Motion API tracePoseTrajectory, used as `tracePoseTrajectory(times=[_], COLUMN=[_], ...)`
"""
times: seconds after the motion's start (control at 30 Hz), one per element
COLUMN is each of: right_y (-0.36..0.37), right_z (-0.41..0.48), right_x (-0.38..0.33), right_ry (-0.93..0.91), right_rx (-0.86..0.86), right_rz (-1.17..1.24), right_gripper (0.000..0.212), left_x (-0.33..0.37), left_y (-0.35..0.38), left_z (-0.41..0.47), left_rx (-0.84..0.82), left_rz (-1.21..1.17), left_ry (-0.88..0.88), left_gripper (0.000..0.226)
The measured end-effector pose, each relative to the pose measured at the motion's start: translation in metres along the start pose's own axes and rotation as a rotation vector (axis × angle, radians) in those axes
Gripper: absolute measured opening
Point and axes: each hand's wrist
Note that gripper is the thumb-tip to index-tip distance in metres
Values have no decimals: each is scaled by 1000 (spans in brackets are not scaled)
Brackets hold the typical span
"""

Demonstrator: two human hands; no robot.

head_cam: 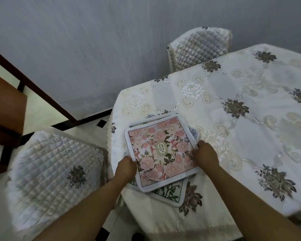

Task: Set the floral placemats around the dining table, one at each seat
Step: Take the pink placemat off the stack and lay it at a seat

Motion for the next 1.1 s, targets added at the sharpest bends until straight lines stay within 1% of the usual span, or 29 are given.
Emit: tracePoseTrajectory(times=[0.1, 0.23, 0.4, 0.53, 0.63, 0.83, 1.03, 1.1], right_y=[-4, -16, -42, -58, -60, -74, -106, -120], right_z=[-26, -66, -128, -168, -189, -212, -240, -250], right_x=[-4, -10, -17, -24, -32, -25, 7, 26], right_ry=[-27, -40, 62, 98, 92, 104, 171, 210], right_rx=[89, 162, 254, 305, 287, 316, 421, 445], right_rz=[-40, -92, -86, -41, 0, -13, -29, -32], right_gripper=[12, 17, 17, 16, 20, 20, 23, 20], left_x=[-7, -13, -17, -17, -22, -31, 11, 25], left_y=[1, -13, -46, -59, -59, -67, -63, -54], left_z=[-18, -41, -63, -80, -96, -112, -133, -144], left_rx=[12, 85, 103, 115, 100, 99, 111, 92], left_rz=[-26, -10, -34, -63, -85, -89, -106, -113], left_ry=[85, 267, 448, 499, 535, 562, 728, 764], left_gripper=[15, 14, 15, 14, 13, 14, 15, 14])
Point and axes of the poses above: each hand's wrist, its own z-axis towards the middle knuckle, its own y-axis out of the palm, x = y × z, and after that the axes turned 4 degrees about y, right-handed
